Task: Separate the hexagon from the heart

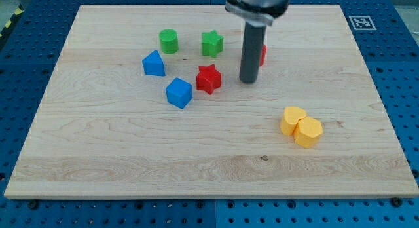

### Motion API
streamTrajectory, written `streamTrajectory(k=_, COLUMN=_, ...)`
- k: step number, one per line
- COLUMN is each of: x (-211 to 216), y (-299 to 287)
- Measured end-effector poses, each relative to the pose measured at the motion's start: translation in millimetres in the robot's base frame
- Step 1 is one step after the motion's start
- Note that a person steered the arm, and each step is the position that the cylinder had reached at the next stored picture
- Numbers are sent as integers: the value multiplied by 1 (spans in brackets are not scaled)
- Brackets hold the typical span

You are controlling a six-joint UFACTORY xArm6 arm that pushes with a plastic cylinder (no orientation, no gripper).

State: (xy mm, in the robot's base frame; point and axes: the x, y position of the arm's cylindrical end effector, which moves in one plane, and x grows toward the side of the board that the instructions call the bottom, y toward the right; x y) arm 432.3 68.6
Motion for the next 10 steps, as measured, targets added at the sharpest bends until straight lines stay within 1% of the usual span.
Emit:
streamTrajectory(k=1, x=15, y=22)
streamTrajectory(k=2, x=20, y=73)
streamTrajectory(k=3, x=57, y=122)
streamTrajectory(k=4, x=89, y=155)
streamTrajectory(k=5, x=132, y=139)
streamTrajectory(k=6, x=150, y=117)
streamTrajectory(k=9, x=123, y=113)
streamTrajectory(k=10, x=116, y=98)
